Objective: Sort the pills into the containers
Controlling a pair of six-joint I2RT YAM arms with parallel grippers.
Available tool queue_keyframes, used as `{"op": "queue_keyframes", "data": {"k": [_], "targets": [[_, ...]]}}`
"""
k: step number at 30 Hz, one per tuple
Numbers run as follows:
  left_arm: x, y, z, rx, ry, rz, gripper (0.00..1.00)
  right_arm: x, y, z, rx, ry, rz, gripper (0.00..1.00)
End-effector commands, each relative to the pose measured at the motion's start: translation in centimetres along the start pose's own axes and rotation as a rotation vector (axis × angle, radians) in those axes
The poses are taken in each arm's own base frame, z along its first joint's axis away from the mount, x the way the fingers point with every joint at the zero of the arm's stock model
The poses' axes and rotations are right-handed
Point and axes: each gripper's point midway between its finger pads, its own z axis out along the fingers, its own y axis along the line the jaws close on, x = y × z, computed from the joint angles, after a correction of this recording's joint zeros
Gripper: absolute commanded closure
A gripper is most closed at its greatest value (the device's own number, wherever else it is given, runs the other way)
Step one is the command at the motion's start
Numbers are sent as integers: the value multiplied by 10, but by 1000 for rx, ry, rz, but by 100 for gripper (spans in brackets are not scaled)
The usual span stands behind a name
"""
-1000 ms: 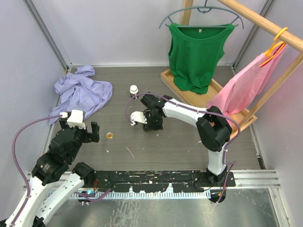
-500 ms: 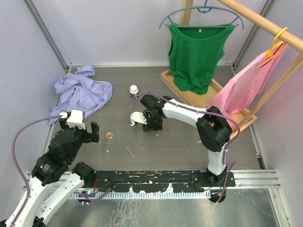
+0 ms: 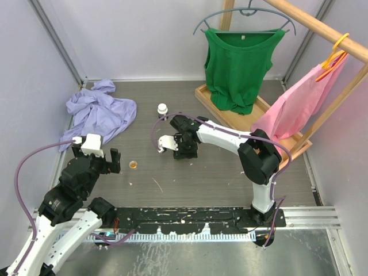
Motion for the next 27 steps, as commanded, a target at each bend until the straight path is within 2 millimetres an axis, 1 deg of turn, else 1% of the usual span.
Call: {"op": "queue_keyframes", "data": {"k": [1,2,3,4,5,6,7,8,9,10,11,12,13,14,16,17,19,20,22,23,24,25,26,27], "targets": [[-16,-2,0,11,-65,-23,2,-7,-22,-11,135,-12,-16,99],[-16,-2,0,11,-64,-24,2,-13,-21,-15,86,-46,6,99],[-15,-2,0,10,-65,-25,2,-14,-6,-14,1,-51,-6,99],[-15,-2,0,10,-67,-25,2,-12,2,-10,-14,-25,-38,99],[-16,-2,0,10,-69,-24,2,-8,-4,-7,51,0,-53,99],[-16,-2,0,10,-67,-24,2,-7,-16,-9,117,-2,-35,99],[-15,-2,0,10,-65,-23,2,-9,-17,-10,91,-23,-16,99],[-15,-2,0,11,-65,-24,2,-12,-7,-10,22,-35,-18,99],[-16,-2,-1,11,-68,-25,2,-12,3,-10,-12,-27,-43,99],[-16,-2,0,11,-68,-25,2,-12,-5,-8,50,-18,-50,99],[-15,-2,0,11,-66,-24,2,-7,-16,-9,111,-1,-31,99],[-15,-2,0,11,-65,-24,2,-8,-15,-10,95,-20,-15,99],[-15,-2,-1,11,-66,-25,2,-11,-5,-11,31,-34,-18,99],[-16,-2,-1,12,-69,-25,2,-13,0,-10,11,-27,-38,99],[-16,-2,0,12,-66,-24,2,-7,-10,-8,80,2,-30,99],[-16,-2,-1,12,-66,-24,2,-6,-13,-8,88,1,-16,99],[-16,-2,-1,11,-68,-26,2,-9,-6,-9,38,-18,-8,99],[-16,-2,-1,12,-70,-26,2,-8,-6,-10,45,-15,-16,99],[-15,-2,0,11,-67,-24,2,-7,-21,-14,126,-18,2,99],[-15,-2,-1,12,-67,-24,2,-9,-22,-15,121,-21,10,99],[-16,-2,-1,13,-69,-25,2,-10,-6,-14,25,-27,0,99],[-16,-2,0,13,-68,-25,2,-12,2,-13,-25,-34,-20,99],[-15,-2,0,13,-66,-24,2,-13,-3,-13,13,-39,-28,99],[-16,-2,-1,13,-67,-24,2,-9,-15,-15,93,-29,-16,99]]}}
